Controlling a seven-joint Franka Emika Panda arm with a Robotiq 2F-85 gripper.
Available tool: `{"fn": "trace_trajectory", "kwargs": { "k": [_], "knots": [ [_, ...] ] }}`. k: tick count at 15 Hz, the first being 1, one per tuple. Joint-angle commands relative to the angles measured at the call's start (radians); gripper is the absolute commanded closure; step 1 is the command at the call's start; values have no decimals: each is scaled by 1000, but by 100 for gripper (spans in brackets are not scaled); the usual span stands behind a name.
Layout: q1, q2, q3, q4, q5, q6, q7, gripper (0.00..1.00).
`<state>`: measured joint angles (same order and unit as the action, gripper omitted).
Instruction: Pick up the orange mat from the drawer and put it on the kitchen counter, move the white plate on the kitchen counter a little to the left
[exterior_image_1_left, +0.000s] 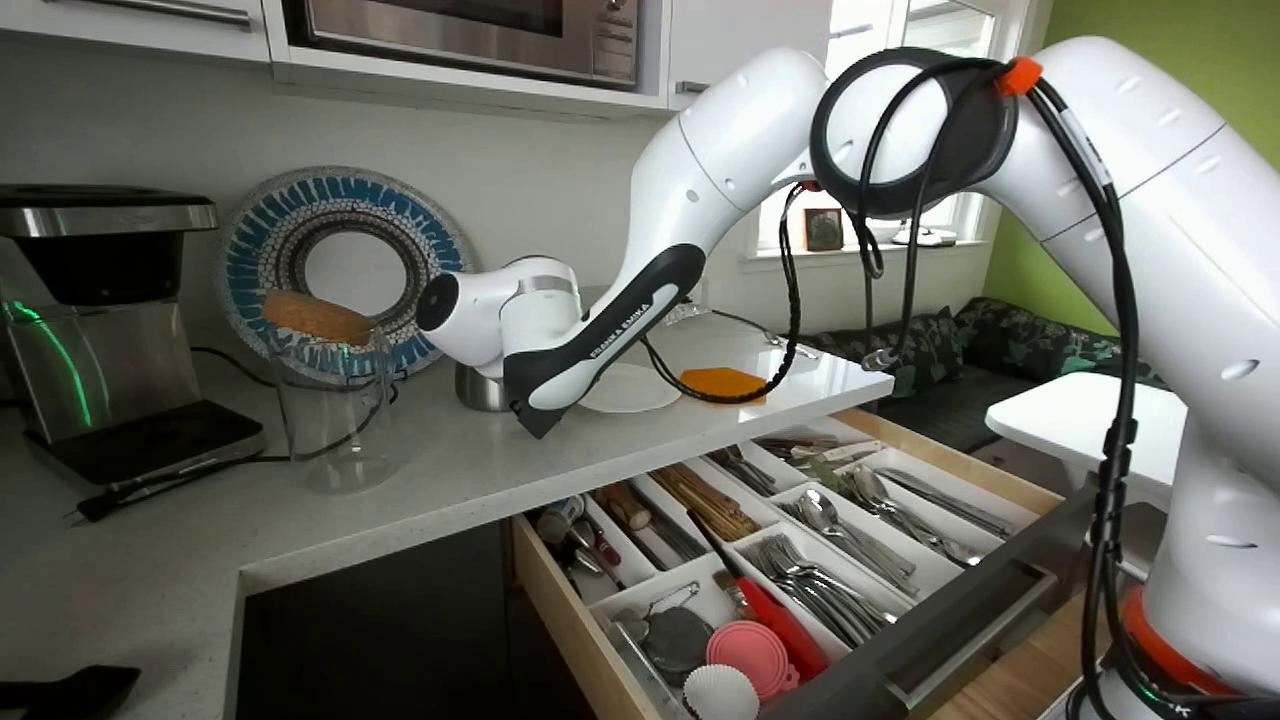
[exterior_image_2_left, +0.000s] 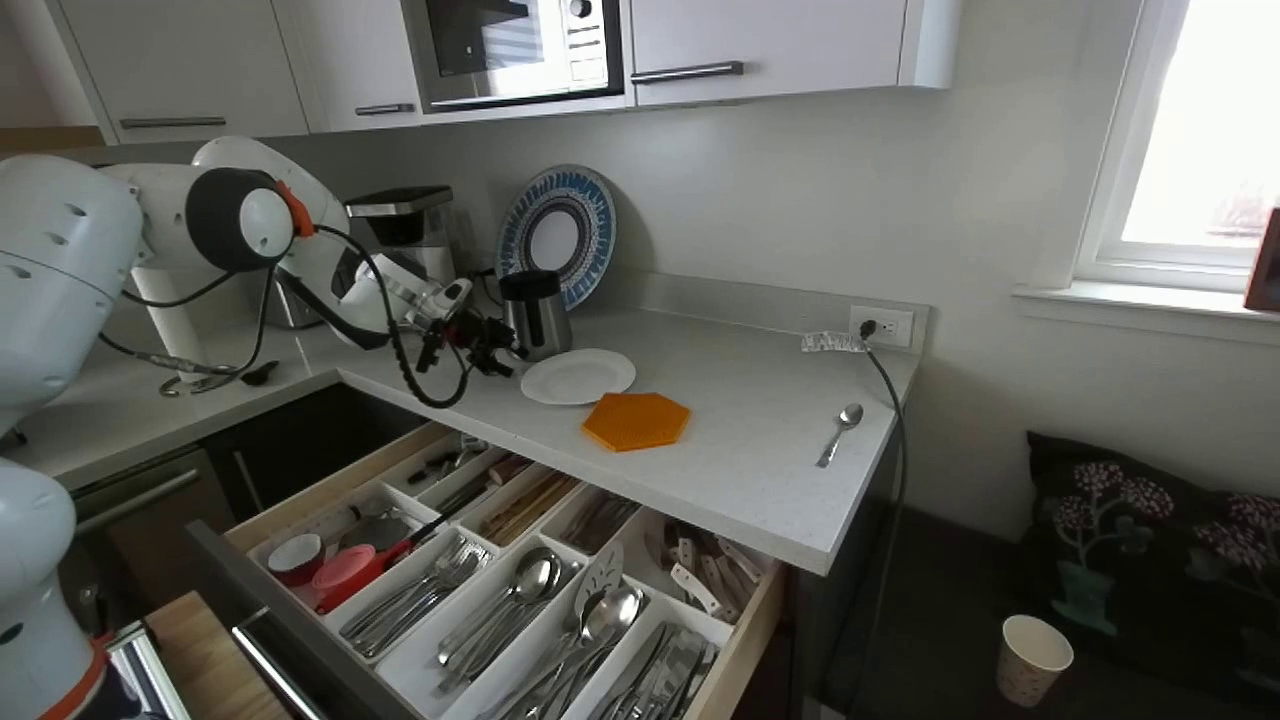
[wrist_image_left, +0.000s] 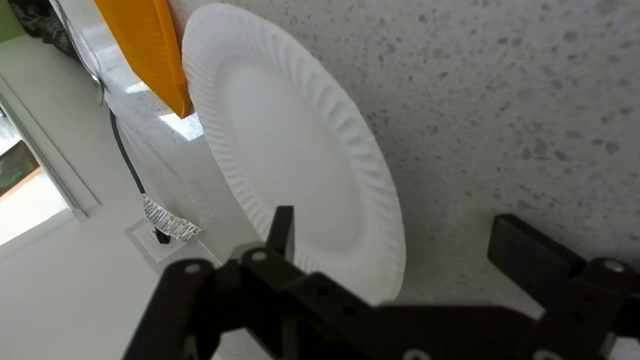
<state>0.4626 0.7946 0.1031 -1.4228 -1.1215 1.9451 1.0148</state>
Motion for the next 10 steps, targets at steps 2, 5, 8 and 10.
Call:
{"fn": "trace_trajectory", "kwargs": {
  "k": [2,5,8,10],
  "knots": [
    [-13,35,-9,36,-12,26,-32,35],
    [-26,33,-14,30,-4,30,-36,58],
    [-41,30,-14,26,4,35,-37,76],
    [-49,30,-11,25,9,41,-39,95]
  ]
}}
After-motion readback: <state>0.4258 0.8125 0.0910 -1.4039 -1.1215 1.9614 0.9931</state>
